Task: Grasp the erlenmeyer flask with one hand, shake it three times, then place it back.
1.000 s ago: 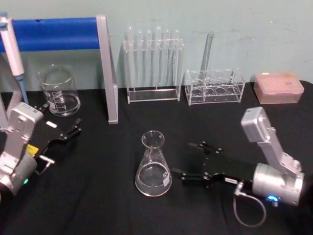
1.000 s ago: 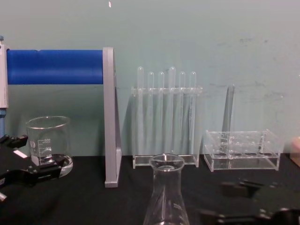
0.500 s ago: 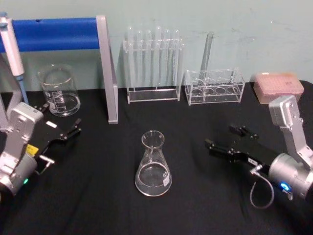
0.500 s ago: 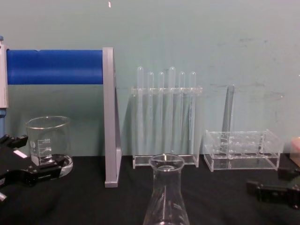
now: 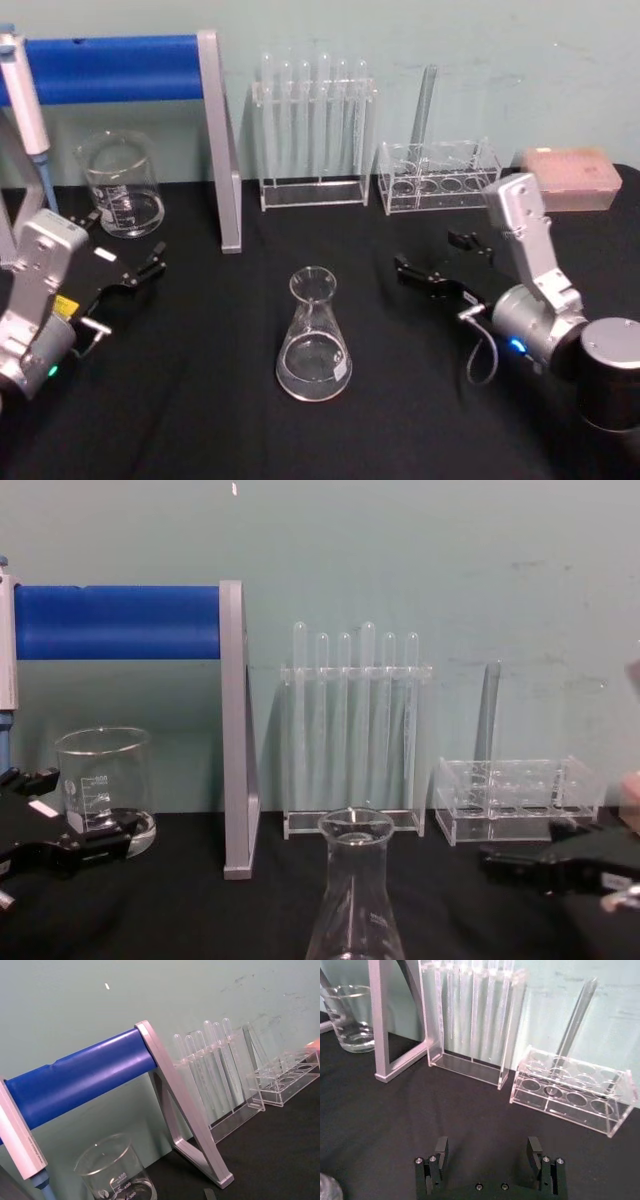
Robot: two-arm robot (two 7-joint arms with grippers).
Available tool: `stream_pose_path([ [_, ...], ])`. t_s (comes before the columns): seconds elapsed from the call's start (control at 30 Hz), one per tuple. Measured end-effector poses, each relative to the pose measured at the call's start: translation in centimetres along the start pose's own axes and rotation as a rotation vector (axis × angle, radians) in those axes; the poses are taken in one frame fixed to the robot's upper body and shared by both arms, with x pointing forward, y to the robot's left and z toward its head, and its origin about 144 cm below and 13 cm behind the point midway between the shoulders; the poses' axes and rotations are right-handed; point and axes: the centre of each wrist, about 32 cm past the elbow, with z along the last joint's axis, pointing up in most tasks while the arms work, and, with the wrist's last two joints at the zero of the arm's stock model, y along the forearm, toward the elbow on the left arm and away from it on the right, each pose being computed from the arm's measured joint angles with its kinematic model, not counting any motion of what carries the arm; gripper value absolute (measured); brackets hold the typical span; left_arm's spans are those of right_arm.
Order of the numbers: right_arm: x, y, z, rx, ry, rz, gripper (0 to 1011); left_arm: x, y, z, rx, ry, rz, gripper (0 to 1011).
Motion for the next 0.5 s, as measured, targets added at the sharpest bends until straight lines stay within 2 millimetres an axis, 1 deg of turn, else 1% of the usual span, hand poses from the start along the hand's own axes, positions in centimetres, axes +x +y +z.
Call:
stream_pose_path([
  [0.07, -0.2, 0.7, -0.1, -0.009, -0.003, -0.004, 1000, 0.0, 0.0, 0.0, 0.000, 0.000, 0.000, 1001],
  [0.2, -0.2, 1.3, -0.2, -0.020, -0.002, 0.003, 1000, 0.0, 0.0, 0.0, 0.000, 0.000, 0.000, 1001],
  [0.5, -0.1, 1.5, -0.1, -0.029, 0.005, 0.017, 1000, 0.0, 0.0, 0.0, 0.000, 0.000, 0.000, 1001],
])
